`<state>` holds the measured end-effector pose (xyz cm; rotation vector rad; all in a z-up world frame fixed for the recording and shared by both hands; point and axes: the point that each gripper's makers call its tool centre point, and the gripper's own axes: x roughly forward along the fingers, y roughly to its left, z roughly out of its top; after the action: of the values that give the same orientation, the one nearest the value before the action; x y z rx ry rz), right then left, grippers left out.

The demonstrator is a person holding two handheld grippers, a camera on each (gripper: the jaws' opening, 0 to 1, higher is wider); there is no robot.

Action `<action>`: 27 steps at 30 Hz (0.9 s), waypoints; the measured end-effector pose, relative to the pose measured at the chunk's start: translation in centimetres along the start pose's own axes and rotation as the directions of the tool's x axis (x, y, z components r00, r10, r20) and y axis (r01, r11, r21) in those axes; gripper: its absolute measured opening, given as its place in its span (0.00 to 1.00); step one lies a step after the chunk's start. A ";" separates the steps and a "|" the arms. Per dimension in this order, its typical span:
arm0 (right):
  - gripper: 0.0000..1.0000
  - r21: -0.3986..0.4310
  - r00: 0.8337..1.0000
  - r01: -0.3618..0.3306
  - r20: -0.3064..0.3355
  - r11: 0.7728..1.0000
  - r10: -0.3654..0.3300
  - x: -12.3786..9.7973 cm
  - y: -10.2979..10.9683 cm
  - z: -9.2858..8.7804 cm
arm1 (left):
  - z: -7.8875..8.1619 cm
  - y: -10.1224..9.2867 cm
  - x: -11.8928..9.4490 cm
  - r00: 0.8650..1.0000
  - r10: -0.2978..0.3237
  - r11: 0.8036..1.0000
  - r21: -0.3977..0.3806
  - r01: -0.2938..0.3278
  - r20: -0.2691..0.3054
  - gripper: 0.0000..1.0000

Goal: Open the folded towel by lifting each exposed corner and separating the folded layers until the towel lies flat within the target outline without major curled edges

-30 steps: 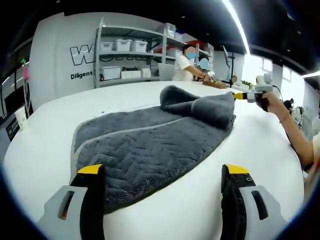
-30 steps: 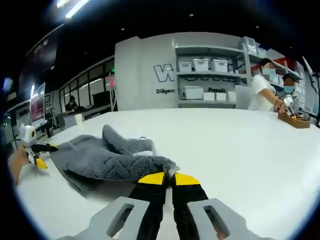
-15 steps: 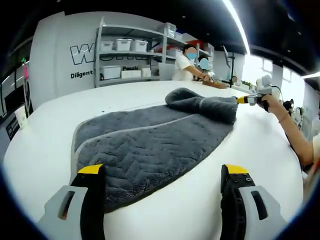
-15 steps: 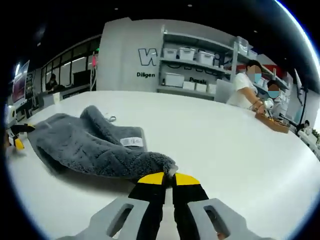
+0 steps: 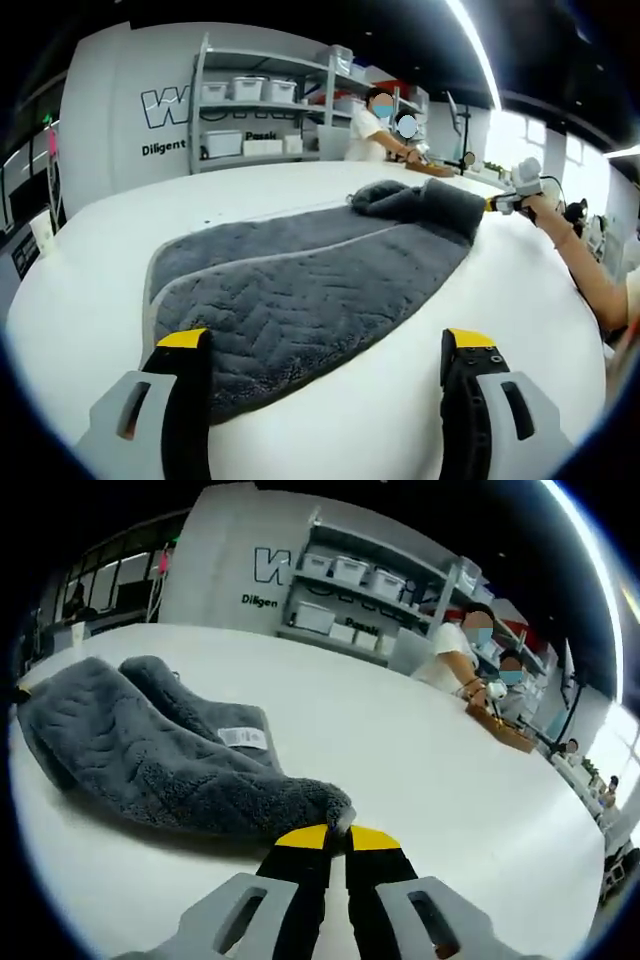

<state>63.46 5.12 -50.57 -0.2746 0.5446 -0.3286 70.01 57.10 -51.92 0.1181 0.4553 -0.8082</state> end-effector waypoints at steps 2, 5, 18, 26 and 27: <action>0.00 -0.030 0.999 0.039 -0.027 0.999 -0.040 -0.1 -0.6 -0.5 | 0.0 0.0 0.0 1.000 0.000 1.000 -0.003 0.000 0.000 0.93; 0.00 -0.033 0.997 0.061 -0.052 0.998 -0.062 -0.1 -1.2 -1.1 | 0.0 0.1 -0.1 1.000 0.001 1.000 -0.005 -0.001 0.000 0.93; 0.01 -0.066 0.972 0.187 -0.136 0.980 -0.194 -1.2 -4.3 -3.0 | 0.0 0.3 -0.1 1.000 0.002 1.000 -0.015 -0.002 0.001 0.92; 0.28 -0.050 0.979 0.176 -0.100 0.983 -0.180 -1.9 -3.7 -1.5 | 0.1 0.4 -0.2 1.000 0.001 1.000 -0.018 -0.001 0.003 0.92; 0.33 -0.050 0.978 0.177 -0.100 0.983 -0.182 -2.0 -3.7 -1.4 | 0.1 0.4 -0.2 1.000 0.002 1.000 -0.018 -0.001 0.003 0.92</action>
<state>60.25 2.23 -49.60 -0.3482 0.6311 -0.5096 70.15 57.51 -51.77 0.1006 0.4597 -0.8026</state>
